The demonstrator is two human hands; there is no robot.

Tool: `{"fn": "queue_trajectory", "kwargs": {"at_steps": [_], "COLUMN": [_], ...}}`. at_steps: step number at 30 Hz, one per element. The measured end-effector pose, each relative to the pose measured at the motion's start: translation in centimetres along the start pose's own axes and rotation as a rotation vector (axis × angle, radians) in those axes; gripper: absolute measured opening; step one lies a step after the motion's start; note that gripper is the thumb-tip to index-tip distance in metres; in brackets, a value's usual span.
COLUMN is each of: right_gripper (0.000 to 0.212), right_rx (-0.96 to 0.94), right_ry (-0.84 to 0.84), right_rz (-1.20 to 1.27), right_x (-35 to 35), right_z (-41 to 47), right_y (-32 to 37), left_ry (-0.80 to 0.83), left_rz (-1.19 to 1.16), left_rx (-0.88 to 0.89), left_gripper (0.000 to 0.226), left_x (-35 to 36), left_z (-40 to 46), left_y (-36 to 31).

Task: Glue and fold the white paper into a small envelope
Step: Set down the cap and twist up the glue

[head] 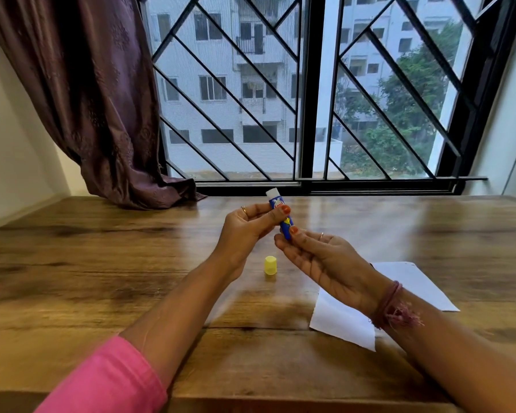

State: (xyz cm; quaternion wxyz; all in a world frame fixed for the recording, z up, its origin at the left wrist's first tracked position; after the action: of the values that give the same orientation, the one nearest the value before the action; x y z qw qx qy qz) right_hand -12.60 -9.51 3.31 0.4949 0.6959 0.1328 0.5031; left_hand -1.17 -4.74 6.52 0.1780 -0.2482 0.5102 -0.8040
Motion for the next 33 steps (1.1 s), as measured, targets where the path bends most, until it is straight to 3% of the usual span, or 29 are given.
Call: {"fn": "queue_trajectory", "kwargs": {"at_steps": [3, 7, 14, 22, 26, 30, 33], "right_gripper": [0.041, 0.031, 0.039, 0.047, 0.036, 0.045, 0.047], "right_rx": [-0.046, -0.067, 0.013, -0.098, -0.037, 0.032, -0.029], "right_ry": [-0.013, -0.018, -0.022, -0.035, 0.002, 0.008, -0.007], "right_rz": [0.029, 0.003, 0.021, -0.004, -0.015, -0.019, 0.005], "right_x": [-0.3, -0.2, 0.1, 0.2, 0.5, 0.5, 0.5], "right_z": [0.0, 0.1, 0.2, 0.0, 0.1, 0.0, 0.0], "right_y": [0.1, -0.2, -1.3, -0.5, -1.1, -1.7, -0.9], "left_ry": [0.002, 0.009, 0.002, -0.005, -0.001, 0.001, 0.006], "left_rz": [-0.008, -0.011, -0.01, 0.024, 0.015, 0.015, 0.025], "left_rx": [0.015, 0.018, 0.019, 0.026, 0.031, 0.029, 0.042], "left_gripper": [0.035, 0.034, 0.031, 0.034, 0.03, 0.027, 0.025], "left_x": [0.1, 0.1, 0.1, 0.2, 0.2, 0.2, 0.2], "left_z": [-0.1, 0.0, 0.0, -0.1, -0.1, -0.1, -0.1], "left_y": [-0.2, -0.3, -0.3, -0.4, -0.4, -0.4, -0.3]}}
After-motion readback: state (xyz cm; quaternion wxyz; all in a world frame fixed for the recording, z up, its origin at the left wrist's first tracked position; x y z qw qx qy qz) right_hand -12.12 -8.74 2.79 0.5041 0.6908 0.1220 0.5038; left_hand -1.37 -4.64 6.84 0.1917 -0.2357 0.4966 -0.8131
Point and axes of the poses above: each hand's wrist, its own z-axis towards the middle knuckle, its own x-axis out of the palm, y = z × x, the point moved 8 cm from there along z, towards the middle knuckle, and after that the axes turned 8 degrees about -y, right-handed, at the moved point
